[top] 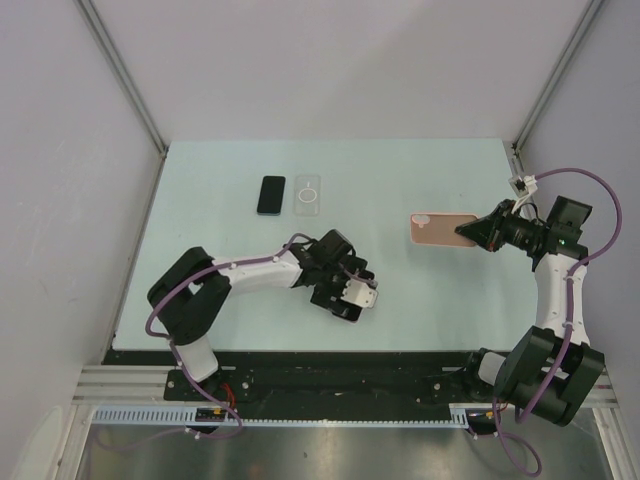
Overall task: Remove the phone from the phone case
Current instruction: Adjust the phone at the center of the board.
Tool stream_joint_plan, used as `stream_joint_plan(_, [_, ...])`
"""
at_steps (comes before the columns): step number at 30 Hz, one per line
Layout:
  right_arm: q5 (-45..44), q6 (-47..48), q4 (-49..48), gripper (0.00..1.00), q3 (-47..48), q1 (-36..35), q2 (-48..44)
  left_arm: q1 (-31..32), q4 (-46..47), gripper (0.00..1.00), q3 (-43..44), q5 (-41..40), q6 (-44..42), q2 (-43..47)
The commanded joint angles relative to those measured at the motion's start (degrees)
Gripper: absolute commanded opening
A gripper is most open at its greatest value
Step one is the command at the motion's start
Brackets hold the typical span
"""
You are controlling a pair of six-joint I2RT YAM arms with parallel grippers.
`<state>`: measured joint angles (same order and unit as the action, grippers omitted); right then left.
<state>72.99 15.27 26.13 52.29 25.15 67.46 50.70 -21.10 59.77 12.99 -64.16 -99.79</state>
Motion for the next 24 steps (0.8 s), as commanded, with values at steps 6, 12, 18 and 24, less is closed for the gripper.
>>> stream_joint_plan(6, [2.2, 0.8, 0.2, 0.00, 1.9, 0.4, -1.4, 2.6, -0.7, 1.00, 2.5, 3.4, 4.0, -2.8])
stream_joint_plan(12, [2.4, 0.8, 0.4, 0.00, 1.9, 0.4, -1.6, 2.7, -0.3, 1.00, 5.2, 1.7, 4.7, -5.1])
stream_joint_plan(18, [2.7, 1.1, 0.4, 0.00, 1.9, 0.8, -1.7, 2.7, 0.2, 1.00, 6.9, 0.9, 5.8, -7.0])
stream_joint_plan(24, [2.7, 1.3, 0.6, 0.00, 1.9, 0.8, -1.5, 3.2, 0.3, 1.00, 7.4, 1.6, 6.3, -7.2])
